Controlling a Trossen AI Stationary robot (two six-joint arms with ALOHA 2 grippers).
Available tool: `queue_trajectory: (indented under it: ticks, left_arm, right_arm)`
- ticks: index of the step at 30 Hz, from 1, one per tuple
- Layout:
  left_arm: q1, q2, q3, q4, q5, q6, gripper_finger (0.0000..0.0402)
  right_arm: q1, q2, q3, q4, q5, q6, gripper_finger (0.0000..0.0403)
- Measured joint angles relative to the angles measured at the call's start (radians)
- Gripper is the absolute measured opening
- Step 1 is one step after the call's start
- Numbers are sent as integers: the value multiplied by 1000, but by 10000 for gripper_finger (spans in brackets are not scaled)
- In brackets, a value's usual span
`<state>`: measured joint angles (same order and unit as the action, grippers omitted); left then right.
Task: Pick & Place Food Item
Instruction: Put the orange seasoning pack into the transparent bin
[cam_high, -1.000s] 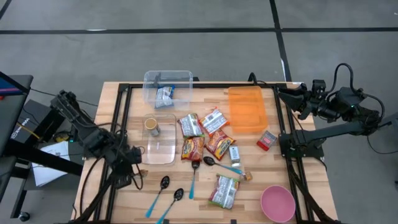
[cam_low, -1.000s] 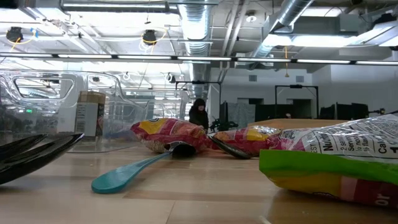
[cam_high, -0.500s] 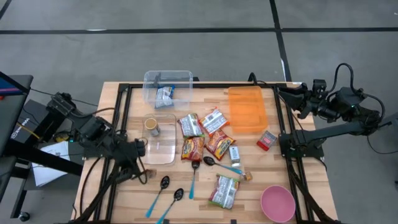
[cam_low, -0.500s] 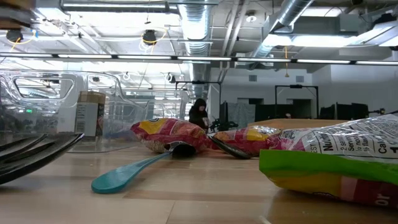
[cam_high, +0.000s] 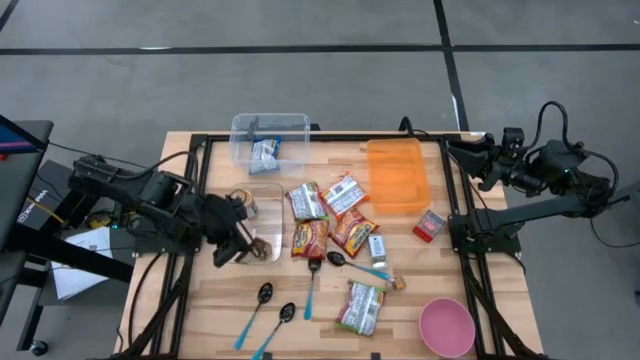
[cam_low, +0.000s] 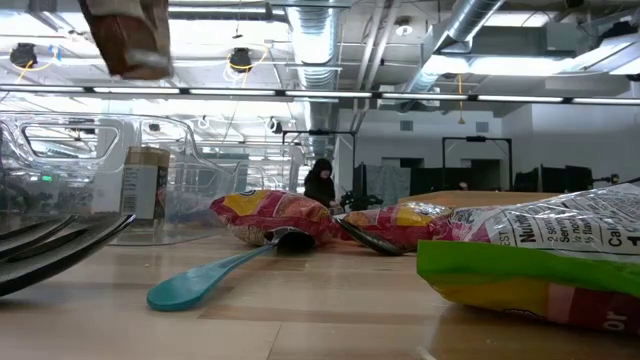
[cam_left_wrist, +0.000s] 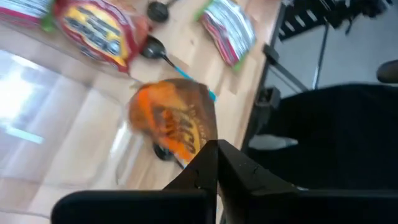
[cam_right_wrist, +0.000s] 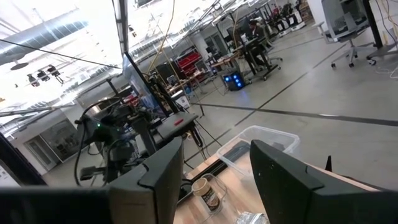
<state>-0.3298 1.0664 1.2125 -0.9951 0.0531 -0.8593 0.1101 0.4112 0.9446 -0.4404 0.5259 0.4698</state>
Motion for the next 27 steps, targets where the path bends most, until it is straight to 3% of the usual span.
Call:
queue_trajectory:
  ticks: [13,27]
  left_arm:
    - [171,-1,-15,-111,-20,-144,0]
    - [190,-80,-315,-54,-8,-452,0]
  right_arm:
    - [0,0,0,-42,0,0,180]
    - [-1,0,0,-57,0,-6,180]
